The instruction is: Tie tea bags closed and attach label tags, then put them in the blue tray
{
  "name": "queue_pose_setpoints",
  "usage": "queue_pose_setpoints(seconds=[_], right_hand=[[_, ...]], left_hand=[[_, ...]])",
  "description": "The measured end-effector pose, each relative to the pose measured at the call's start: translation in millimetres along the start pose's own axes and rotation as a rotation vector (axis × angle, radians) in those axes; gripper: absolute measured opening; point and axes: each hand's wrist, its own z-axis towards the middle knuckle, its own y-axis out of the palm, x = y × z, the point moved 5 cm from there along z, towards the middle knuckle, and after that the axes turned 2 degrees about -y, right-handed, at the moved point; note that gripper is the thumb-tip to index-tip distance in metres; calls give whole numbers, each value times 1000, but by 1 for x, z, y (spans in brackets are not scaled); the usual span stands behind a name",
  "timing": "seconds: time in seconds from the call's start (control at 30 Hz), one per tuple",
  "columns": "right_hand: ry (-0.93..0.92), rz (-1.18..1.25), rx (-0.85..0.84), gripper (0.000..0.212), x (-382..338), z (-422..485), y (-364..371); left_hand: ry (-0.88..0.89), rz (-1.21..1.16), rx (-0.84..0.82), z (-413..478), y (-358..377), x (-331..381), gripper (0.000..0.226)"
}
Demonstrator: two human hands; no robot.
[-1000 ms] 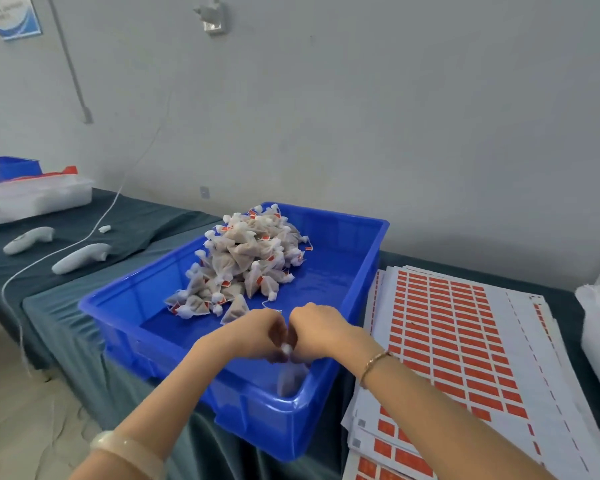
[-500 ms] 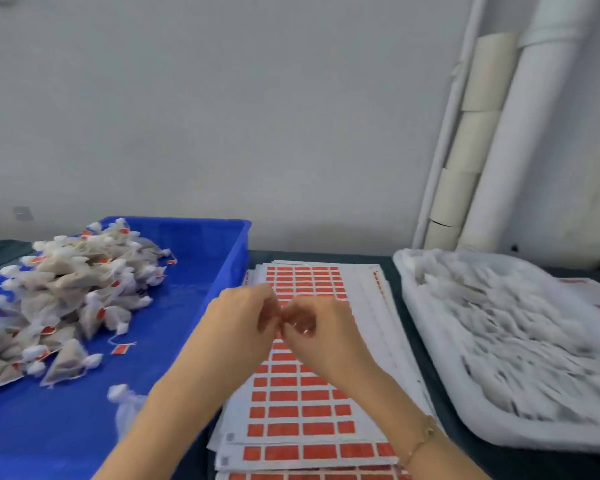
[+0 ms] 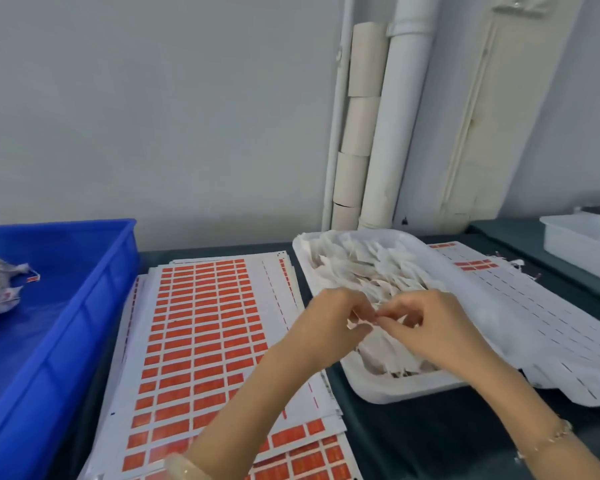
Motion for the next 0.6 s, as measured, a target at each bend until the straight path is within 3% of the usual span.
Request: queue_pose_setpoints(seconds=[0.03, 0.2, 0.37, 0.47, 0.6], right_hand=[[21, -29, -18, 4, 5, -4, 0], [78, -219, -130, 44, 18, -22, 9], [52, -316, -82, 56, 13, -23, 14], [26, -404, -85, 49, 9, -20, 19], [11, -422, -50, 21, 7, -17, 17]], left_hand=[[27, 19, -42, 1, 7, 3, 15], [51, 91, -177, 2, 23, 3, 29], [30, 65, -151, -1, 22, -4, 39], [34, 55, -110, 3, 19, -6, 25], [30, 74, -66, 7, 19, -5, 17]])
